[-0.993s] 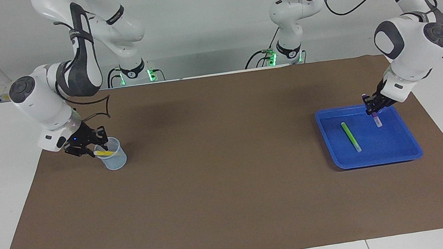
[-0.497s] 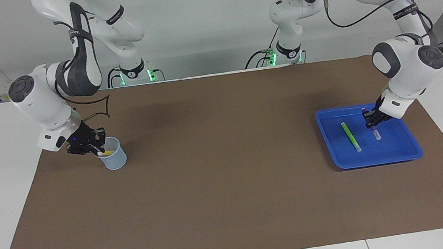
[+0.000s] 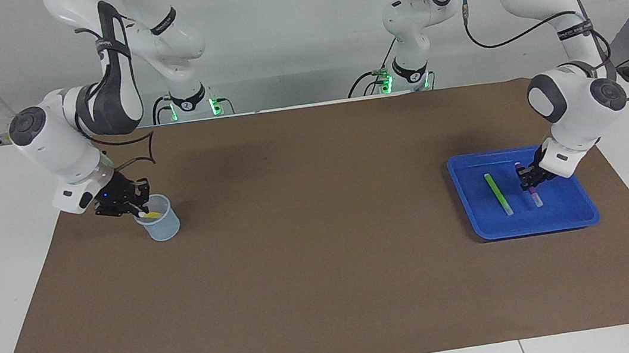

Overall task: Right arm passes pens to left for tray arrangement
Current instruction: 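Release the purple pen while the right gripper reaches the yellow pen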

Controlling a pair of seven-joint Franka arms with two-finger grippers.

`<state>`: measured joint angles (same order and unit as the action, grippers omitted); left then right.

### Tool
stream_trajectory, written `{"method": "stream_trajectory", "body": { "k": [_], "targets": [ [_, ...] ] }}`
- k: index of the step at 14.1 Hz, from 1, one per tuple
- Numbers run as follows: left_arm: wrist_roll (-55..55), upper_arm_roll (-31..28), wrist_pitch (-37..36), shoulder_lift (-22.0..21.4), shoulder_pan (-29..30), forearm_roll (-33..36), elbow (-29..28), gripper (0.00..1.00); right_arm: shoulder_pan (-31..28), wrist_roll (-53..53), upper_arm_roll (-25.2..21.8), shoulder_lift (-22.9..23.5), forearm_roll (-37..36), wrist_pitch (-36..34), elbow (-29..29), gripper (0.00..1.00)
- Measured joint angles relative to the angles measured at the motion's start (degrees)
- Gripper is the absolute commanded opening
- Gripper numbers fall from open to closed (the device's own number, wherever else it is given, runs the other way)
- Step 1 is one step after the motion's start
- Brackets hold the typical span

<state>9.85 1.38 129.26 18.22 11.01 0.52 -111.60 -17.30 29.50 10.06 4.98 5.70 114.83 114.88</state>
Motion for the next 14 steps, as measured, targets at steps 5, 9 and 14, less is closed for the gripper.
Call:
{"method": "stream_trajectory", "body": {
  "k": [5, 9, 14],
  "targets": [
    [0.00, 0.05, 5.48, 0.03, 0.00, 0.00, -3.10, 0.00, 3.82, -1.51, 0.19, -0.64, -0.42, -8.42, -7.36, 0.00],
    [0.03, 0.12, 7.06, 0.14, 0.00, 0.00, -3.21, 0.71, 7.37, -6.06, 0.35, -1.98, -0.44, -17.58, -14.94, 0.00],
    [0.03, 0.16, 7.25, 0.14, 0.00, 0.00, -3.19, 0.75, 15.57, -24.09, 2.98, -3.42, 4.40, -16.35, -17.16, 0.00]
  ]
}}
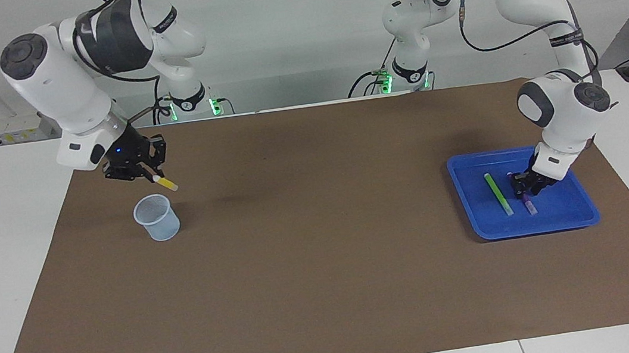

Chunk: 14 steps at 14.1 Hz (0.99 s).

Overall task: Right arm passes pens to left for tray arrangement
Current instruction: 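Release the purple pen while the right gripper reaches the yellow pen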

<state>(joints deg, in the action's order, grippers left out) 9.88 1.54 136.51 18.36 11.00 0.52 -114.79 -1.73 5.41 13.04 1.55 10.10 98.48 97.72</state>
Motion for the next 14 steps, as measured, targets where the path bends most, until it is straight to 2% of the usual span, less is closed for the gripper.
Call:
{"method": "stream_trajectory", "body": {
  "k": [4, 8, 10, 14],
  "targets": [
    [-0.04, 0.22, -2.53, -0.03, -0.01, -0.37, 1.37, 0.75, 6.71, -16.00, 0.36, 0.20, 3.56, 6.65, 0.16, 0.00],
    [-1.81, 0.82, -15.63, -0.76, -0.21, -5.17, 8.77, 0.76, 8.49, -24.98, 0.38, 0.38, 11.72, 13.31, 1.80, 0.00],
    [-6.59, 1.52, -20.44, -1.96, -0.23, -6.73, 11.50, 0.78, 9.44, -26.51, 0.35, 0.40, 15.54, 16.99, 3.92, 0.00],
    [-22.57, 3.30, -25.74, -5.74, -1.03, -15.95, 13.68, 0.78, 12.85, -29.70, 0.38, 0.38, 19.67, 22.89, 6.24, 0.00]
  ]
}}
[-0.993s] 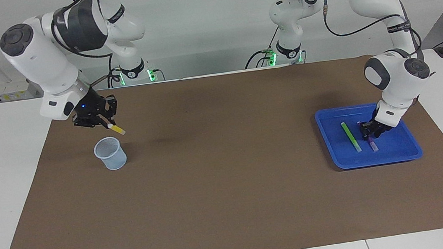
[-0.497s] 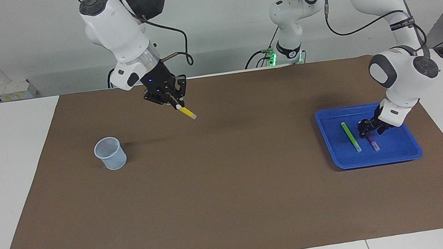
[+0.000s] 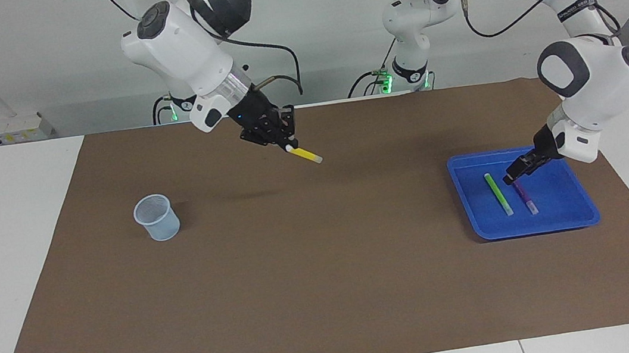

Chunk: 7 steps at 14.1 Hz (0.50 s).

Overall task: Right arm passes pens to left for tray arrangement
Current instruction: 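Release the purple pen while the right gripper reaches the yellow pen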

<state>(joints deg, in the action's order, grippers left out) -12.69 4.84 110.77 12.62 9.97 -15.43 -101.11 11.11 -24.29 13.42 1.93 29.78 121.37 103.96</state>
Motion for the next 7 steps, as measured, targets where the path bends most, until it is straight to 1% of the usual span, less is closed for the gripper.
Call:
{"method": "stream_trajectory", "body": {
  "k": [2, 5, 6, 7],
  "targets": [
    [-9.66, 0.11, -2.42, -2.40, -1.71, -2.86, 0.19, 0.78, 0.88, -0.06, 0.01, -0.02, 1.38, 2.49, 1.39, 0.00],
    [-25.44, 0.17, -4.23, -5.52, -4.89, -7.37, 0.19, 0.78, 1.63, -0.06, 0.01, -0.01, 3.95, 3.74, 2.75, 0.00],
    [-30.44, 0.19, -4.54, -6.34, -5.76, -8.69, 0.17, 0.78, 2.06, -0.06, -0.02, -0.02, 5.30, 5.41, 3.17, 0.00],
    [-35.54, 0.19, -4.65, -7.02, -6.67, -9.94, 0.16, 0.78, 2.81, -0.06, -0.02, 0.00, 5.89, 8.76, 4.06, 0.00]
  ]
}}
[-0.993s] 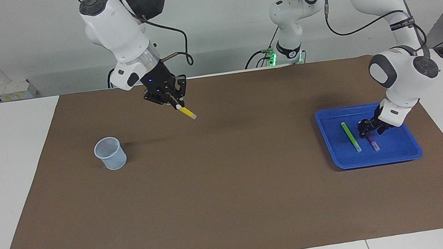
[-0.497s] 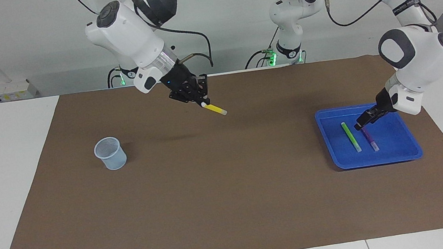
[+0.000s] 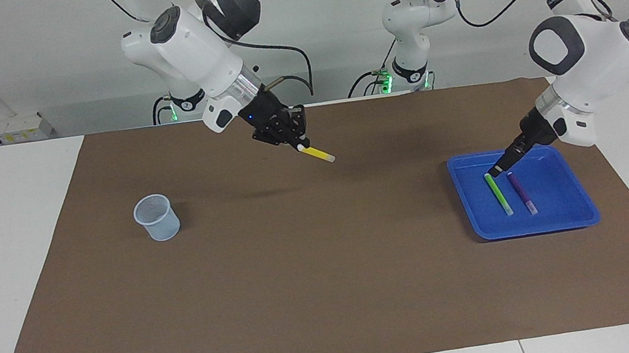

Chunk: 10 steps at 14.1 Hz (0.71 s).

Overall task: Right arm passes pens to left for tray arrangement
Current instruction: 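Lift the yellow pen toward the left gripper while the left gripper approaches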

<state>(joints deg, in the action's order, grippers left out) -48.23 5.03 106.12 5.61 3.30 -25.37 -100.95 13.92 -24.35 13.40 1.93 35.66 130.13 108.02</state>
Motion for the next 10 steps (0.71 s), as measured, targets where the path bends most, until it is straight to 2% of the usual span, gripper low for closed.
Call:
{"method": "stream_trajectory", "body": {
  "k": [2, 6, 10],
  "targets": [
    [-8.84, 0.02, -0.01, -1.12, -1.57, -2.77, -0.18, 0.78, 1.68, 0.00, 0.01, 0.13, 0.25, 5.95, 2.19, 0.00],
    [-22.07, 0.04, 1.67, -4.56, -3.90, -8.16, -3.98, 0.78, 3.31, -0.18, 0.02, 0.23, 0.29, 10.28, 3.86, 0.00],
    [-35.66, 0.04, 12.93, -8.01, -8.98, -10.13, -11.51, 0.78, 3.96, -0.18, 0.00, 0.23, 0.29, 12.49, 4.77, 0.00]
  ]
}}
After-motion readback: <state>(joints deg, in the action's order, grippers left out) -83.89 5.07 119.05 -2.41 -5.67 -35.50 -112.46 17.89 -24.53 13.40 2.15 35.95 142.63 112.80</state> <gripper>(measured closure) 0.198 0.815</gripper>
